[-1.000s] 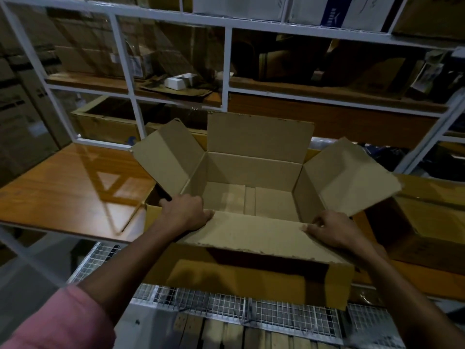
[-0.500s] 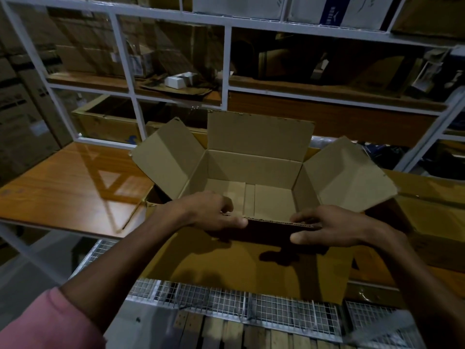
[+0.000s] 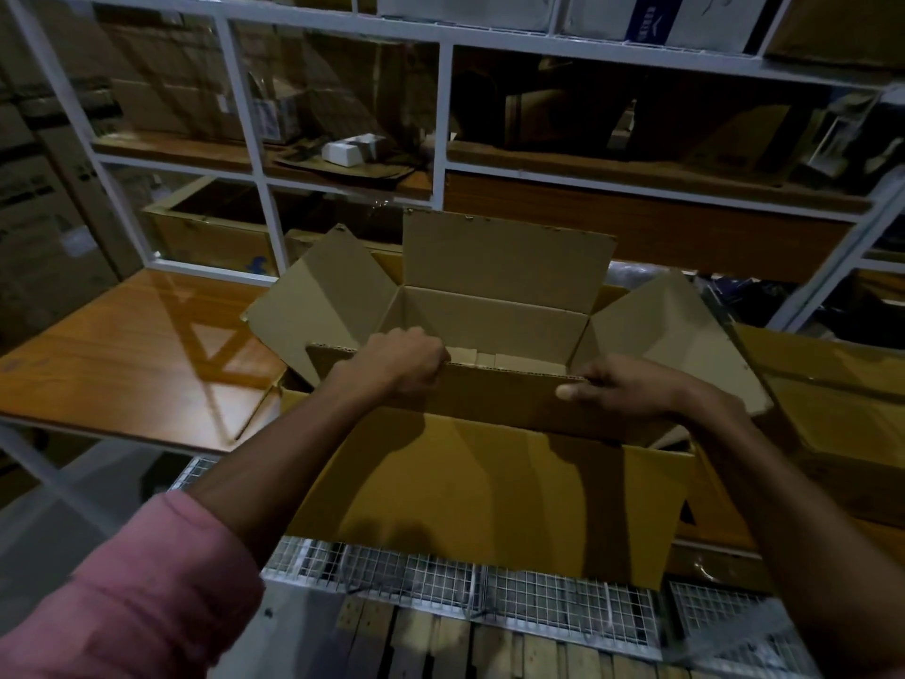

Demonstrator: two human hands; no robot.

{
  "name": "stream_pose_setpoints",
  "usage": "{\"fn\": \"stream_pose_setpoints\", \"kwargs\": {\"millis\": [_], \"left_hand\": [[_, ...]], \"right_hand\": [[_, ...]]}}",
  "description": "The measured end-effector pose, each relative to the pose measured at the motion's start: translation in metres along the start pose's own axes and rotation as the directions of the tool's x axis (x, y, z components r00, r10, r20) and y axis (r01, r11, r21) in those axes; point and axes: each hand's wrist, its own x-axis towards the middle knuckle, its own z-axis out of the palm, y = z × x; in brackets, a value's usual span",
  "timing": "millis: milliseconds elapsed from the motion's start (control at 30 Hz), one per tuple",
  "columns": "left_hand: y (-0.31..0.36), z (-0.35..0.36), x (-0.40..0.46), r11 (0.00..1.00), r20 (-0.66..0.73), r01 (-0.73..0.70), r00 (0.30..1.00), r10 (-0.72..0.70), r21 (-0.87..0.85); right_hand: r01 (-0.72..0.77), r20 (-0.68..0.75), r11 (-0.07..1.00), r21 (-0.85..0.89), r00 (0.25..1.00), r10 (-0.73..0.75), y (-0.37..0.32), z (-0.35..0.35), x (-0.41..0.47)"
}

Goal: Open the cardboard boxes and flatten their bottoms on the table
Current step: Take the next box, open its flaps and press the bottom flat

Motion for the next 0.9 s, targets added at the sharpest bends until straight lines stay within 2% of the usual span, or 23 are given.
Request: {"fn": "stream_pose_setpoints", "kwargs": {"millis": [133, 300, 467, 667, 900], "left_hand": [[-0.004, 0.000, 0.008, 1.000, 0.072, 0.020, 0.997, -0.021, 0.013], [-0.004, 0.003, -0.002, 1.000, 0.095, -0.008, 0.995, 0.010, -0.025], [-0.005, -0.001, -0.011, 0.994, 0.052, -0.032, 0.998, 0.038, -0.106], [0.002, 0.018, -0.031, 0.995, 0.001, -0.047, 0.999, 0.047, -0.083], [0.013, 0.042, -0.059, 0.998, -0.055, -0.019, 0.998, 0.016, -0.059]], "right_hand": [[-0.027, 0.036, 0.999, 0.022, 0.999, 0.026, 0.002, -0.003, 0.007], [-0.072, 0.070, 0.997, 0.012, 0.995, 0.071, -0.004, -0.001, 0.007], [-0.140, 0.026, 0.972, 0.188, 0.990, 0.138, -0.010, -0.004, 0.007], [-0.146, -0.020, 0.987, 0.069, 0.989, 0.147, -0.012, 0.029, 0.000], [-0.086, -0.117, 0.996, 0.034, 0.989, 0.090, -0.007, 0.063, -0.014]]}}
